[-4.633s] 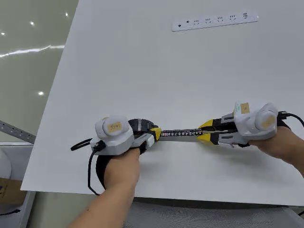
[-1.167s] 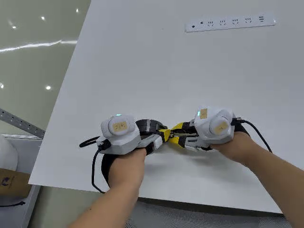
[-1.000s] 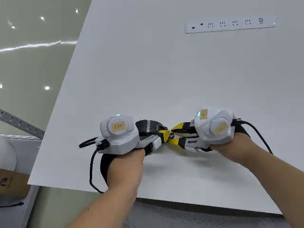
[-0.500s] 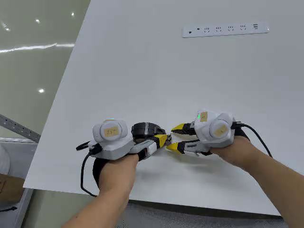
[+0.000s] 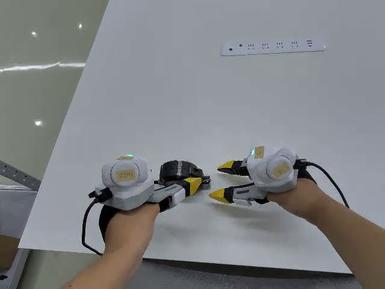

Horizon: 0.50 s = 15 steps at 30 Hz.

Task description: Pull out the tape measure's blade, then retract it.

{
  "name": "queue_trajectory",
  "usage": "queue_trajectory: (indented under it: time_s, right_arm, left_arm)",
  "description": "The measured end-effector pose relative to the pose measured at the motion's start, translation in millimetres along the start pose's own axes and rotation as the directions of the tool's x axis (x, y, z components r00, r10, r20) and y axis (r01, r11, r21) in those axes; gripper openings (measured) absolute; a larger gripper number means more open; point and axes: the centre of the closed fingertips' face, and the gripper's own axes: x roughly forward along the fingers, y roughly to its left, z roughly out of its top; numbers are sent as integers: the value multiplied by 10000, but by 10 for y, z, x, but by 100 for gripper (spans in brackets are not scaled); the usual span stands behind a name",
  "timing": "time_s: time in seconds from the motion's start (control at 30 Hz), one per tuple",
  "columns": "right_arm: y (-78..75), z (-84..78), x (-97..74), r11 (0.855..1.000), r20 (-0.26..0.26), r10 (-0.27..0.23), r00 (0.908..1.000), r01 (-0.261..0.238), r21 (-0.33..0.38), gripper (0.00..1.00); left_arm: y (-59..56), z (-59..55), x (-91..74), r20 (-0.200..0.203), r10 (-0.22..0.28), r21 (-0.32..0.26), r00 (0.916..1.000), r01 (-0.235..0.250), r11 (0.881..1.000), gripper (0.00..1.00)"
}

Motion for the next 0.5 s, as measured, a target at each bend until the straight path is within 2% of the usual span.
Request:
queue_trajectory:
  time_s: [0.07,0.17,0.23,0.37,0.43,0.5]
  right_arm:
    - [4,-14,-14,10000,-5,-52,10000,53,56,41]
    - [16,-11,-73,9998,-35,-154,9999,154,116,43]
    - [17,-6,-113,9996,-31,-220,9998,220,188,44]
    - [-3,-16,-213,9986,-72,-473,9989,474,234,49]
    - [-15,-37,-272,9980,-107,-548,9984,551,308,51]
    - [-37,-58,-333,9969,-172,-697,9974,703,353,52]
  left_arm:
    - [9,5,-7,33,-122,-8,9999,122,9999,74]
    - [3,-2,-34,-12,-203,767,9998,203,9968,75]
    - [-5,-9,-56,-1,-345,730,9994,344,9967,75]
    - [6,-16,-97,-49,-570,1169,9984,572,9915,75]
    - [18,-37,-108,-238,-702,1755,9973,733,9818,75]
    - [18,-51,-118,-305,-814,2016,9962,859,9757,75]
